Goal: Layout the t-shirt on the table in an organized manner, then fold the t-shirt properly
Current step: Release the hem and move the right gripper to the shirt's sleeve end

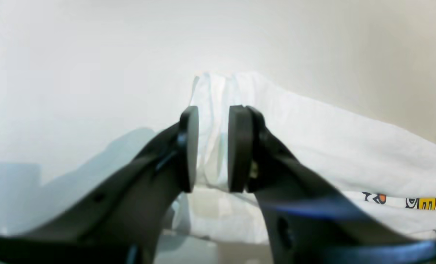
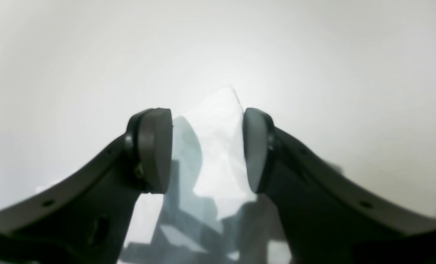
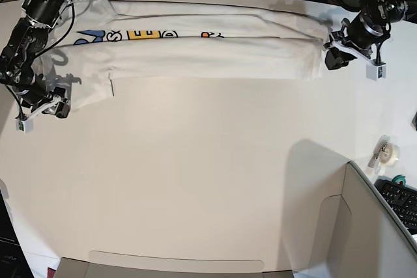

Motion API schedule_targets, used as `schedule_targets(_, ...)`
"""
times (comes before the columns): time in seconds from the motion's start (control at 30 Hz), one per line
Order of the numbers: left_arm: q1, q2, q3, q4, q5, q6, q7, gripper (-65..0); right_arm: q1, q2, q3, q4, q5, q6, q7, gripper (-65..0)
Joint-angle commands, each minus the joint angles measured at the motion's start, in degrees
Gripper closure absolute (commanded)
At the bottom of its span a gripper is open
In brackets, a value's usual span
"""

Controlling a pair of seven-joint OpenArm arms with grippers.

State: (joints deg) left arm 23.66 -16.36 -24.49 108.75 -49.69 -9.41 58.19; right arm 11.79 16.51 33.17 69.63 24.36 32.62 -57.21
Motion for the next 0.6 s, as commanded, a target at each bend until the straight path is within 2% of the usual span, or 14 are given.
schedule_targets(0.0, -0.06, -0.74, -0.34, 0.92, -0.73, -0.22, -1.18, -14.1, -0.14, -0.03, -0.42, -0.22, -1.37, 0.30, -3.84, -30.8)
schedule_targets(0.03, -0.06, -0.74, -0.34, 0.92, -0.73, -0.22, -1.18, -14.1, -0.14, -0.03, -0.42, -0.22, -1.37, 0.30, -3.84, -28.9)
schedule_targets(0.1, -0.06, -0.74, -0.34, 0.92, -0.73, -0.22, -1.10, -14.1, -0.14, -0.03, -0.42, -0.22, -1.37, 0.30, -3.84, -20.8)
schedule_targets(0.2, -0.06, -0.74, -0.34, 0.83, -0.73, -0.22, -1.10, -14.1, -0.23, 0.23, -0.42, -0.22, -1.37, 0.30, -3.93, -1.7)
schedule_targets(0.23, -0.06, -0.74, -0.34, 0.83, -0.73, -0.22, -1.10, -14.1, -0.23, 0.32, -0.68, -0.22, -1.37, 0.30, -4.37, 0.0)
schedule_targets(0.37, -0.06, -0.74, -0.34, 0.83, -0.73, -0.22, -1.10, -14.1, 0.12, 0.94, -3.15, 2.15, -0.14, 0.39, -7.54, 0.0)
schedule_targets(0.57, -1.29, 0.23, -0.34, 0.75, -0.55, -0.22, -1.10, -14.1, -4.36, 0.85, -4.55, 21.50, 6.28, 0.39, -13.95, 0.0)
